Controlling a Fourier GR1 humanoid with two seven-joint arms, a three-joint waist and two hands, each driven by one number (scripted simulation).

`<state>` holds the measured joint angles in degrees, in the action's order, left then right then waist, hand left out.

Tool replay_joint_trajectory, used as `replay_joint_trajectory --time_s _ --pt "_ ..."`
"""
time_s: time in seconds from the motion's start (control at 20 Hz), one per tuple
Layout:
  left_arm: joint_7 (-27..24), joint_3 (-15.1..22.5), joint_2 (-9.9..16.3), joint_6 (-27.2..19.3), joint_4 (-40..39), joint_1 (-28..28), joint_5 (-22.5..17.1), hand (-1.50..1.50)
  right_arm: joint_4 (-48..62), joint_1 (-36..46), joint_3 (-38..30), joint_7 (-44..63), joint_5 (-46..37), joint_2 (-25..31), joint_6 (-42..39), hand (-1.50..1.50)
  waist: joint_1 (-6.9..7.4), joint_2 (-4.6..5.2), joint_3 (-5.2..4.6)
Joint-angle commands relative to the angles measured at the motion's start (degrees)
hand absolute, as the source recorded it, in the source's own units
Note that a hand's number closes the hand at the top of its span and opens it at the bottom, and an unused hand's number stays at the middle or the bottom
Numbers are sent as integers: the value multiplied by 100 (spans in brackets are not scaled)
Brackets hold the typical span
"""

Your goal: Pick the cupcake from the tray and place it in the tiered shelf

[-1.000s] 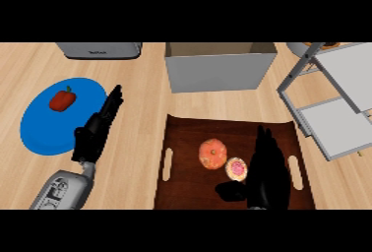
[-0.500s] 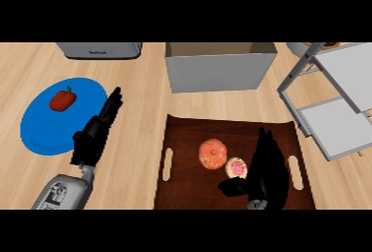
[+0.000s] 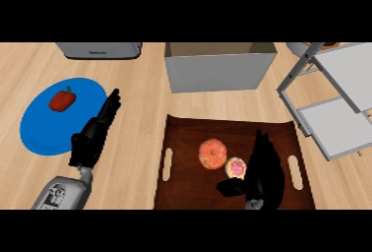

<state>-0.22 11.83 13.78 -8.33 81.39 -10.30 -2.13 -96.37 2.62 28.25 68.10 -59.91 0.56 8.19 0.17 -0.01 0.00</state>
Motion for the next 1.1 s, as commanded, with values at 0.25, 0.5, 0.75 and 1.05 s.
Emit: replay_joint_trajectory --time_s 0.25,0.5,0.75,1.05 --pt "177 56 -222 -20 37 -94 203 0 366 11 264 949 198 -53 375 150 -17 4 0" --pt "132 36 -337 -80 111 -51 403 0 470 -112 302 570 0 -53 -103 150 -21 -5 0" --pt "-4 -422 -119 317 -334 -325 118 0 874 306 444 819 -213 -52 223 150 -26 8 -2" --pt "50 -256 -174 169 17 22 215 0 -540 -1029 1794 -2940 768 1927 -707 150 -38 -52 18"
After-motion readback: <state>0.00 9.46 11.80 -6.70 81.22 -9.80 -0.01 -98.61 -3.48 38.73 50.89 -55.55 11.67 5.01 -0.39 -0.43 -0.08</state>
